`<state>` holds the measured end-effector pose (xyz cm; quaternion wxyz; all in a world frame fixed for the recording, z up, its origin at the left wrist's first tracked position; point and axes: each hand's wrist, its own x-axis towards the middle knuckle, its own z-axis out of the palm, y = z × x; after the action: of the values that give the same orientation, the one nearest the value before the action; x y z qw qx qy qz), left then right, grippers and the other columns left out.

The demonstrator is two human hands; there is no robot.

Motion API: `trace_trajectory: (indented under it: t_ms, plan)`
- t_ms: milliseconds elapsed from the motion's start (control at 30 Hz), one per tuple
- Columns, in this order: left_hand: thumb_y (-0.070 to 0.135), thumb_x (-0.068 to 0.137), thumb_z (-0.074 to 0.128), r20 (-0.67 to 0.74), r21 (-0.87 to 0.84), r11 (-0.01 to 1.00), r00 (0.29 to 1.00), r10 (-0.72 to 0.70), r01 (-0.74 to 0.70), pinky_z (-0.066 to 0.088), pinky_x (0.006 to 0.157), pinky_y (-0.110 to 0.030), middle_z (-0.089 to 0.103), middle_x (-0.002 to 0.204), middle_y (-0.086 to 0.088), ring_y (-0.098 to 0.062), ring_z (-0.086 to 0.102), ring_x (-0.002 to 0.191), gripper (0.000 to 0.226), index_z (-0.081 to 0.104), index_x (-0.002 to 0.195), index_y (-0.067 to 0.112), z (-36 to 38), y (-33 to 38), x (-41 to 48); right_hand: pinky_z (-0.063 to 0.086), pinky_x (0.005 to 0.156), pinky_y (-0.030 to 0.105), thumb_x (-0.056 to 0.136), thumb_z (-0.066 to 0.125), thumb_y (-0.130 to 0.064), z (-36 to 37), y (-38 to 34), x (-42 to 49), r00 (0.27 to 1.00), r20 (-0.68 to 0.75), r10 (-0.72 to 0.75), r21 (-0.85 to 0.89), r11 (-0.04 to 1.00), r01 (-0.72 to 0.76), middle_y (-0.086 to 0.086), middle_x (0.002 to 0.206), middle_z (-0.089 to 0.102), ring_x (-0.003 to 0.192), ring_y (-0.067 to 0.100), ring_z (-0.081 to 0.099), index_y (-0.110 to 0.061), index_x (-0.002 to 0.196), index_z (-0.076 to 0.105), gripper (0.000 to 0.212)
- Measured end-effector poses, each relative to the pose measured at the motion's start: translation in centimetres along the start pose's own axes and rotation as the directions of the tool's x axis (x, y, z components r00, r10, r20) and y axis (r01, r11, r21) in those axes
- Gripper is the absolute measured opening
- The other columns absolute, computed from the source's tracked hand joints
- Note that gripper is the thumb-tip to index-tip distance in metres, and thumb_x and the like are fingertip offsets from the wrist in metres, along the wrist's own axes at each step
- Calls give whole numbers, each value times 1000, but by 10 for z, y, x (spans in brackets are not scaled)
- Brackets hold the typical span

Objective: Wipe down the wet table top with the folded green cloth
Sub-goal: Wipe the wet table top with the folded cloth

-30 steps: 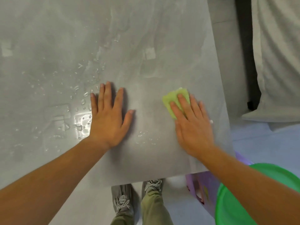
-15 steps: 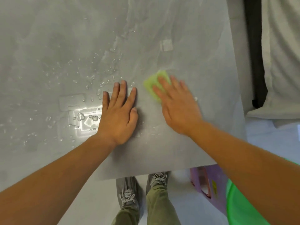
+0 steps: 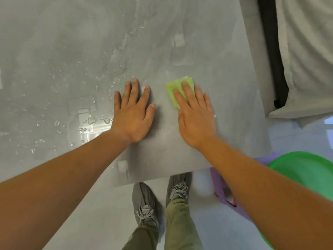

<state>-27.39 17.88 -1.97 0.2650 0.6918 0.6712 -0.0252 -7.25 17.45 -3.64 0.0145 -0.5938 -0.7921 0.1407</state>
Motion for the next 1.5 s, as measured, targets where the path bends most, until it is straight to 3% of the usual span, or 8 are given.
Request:
trace_trajectory:
  t_ms: [100, 300, 533, 767, 967, 1233, 1400, 1500]
  plan:
    - [53, 97, 9, -17, -9, 1000, 1000, 23, -23, -18, 120, -44, -12, 167, -5, -21, -19, 152, 68, 9, 160, 27, -5, 0, -4, 10, 122, 55, 97, 40, -26, 11, -21, -32, 999, -25, 44, -3, 999, -45, 5, 167, 8, 153, 36, 3, -22, 158, 20, 64]
    - [51, 97, 19, -10, 8, 991, 991, 131, -131, -9, 122, -45, -5, 168, -6, -24, -11, 154, 64, 21, 158, 28, 12, 13, -39, 20, 119, 56, 94, 47, -25, 15, 1, -100, 936, 92, -341, -82, 934, 348, 5, 165, 19, 151, 35, 16, -25, 155, 28, 63]
    - [50, 99, 19, -27, 71, 984, 986, 163, -161, -4, 123, -46, -2, 168, -8, -26, -7, 154, 64, 19, 158, 25, 40, 30, -59, 16, 120, 56, 96, 33, -29, -4, 66, -42, 965, -75, 250, 24, 968, -249, 8, 166, 13, 150, 39, 14, -22, 157, 22, 62]
    - [60, 96, 20, -34, 124, 991, 998, 49, -44, -5, 122, -54, -6, 167, -13, -32, -12, 153, 74, 10, 159, 23, 52, 53, -58, 18, 121, 53, 99, 39, -26, 5, 64, -139, 986, 41, -162, 33, 986, 161, 0, 166, 17, 152, 31, 15, -26, 154, 33, 56]
    - [70, 94, 19, -64, 181, 983, 998, -7, 18, -5, 121, -58, -8, 167, -16, -36, -14, 152, 79, 8, 159, 26, 59, 65, -57, 13, 121, 56, 100, 37, -24, -29, 144, -39, 965, -16, 261, 58, 964, -260, 8, 167, 9, 152, 37, 10, -22, 157, 20, 60]
    - [67, 95, 21, -78, 180, 984, 997, 16, -1, -2, 122, -57, -2, 167, -16, -34, -9, 153, 76, 14, 159, 26, 58, 60, -57, 15, 122, 53, 99, 37, -26, -13, 127, -135, 999, 46, 23, 48, 999, -25, 2, 167, 9, 153, 32, 9, -25, 157, 21, 61]
    - [57, 98, 20, -103, 230, 973, 994, 28, -3, 11, 118, -55, 14, 165, -17, -37, 9, 152, 66, 25, 156, 27, 52, 57, -56, 10, 122, 54, 100, 39, -21, -21, 125, -51, 912, -26, 408, 83, 911, -405, 10, 167, 3, 152, 38, 3, -20, 158, 13, 63]
    - [51, 100, 19, -95, 190, 981, 993, 67, -48, 17, 114, -51, 23, 164, -11, -33, 19, 149, 60, 30, 154, 28, 41, 47, -55, 15, 121, 55, 96, 47, -20, -7, 76, -60, 938, -112, 329, 43, 944, -326, 12, 166, 11, 151, 41, 10, -17, 157, 20, 67]
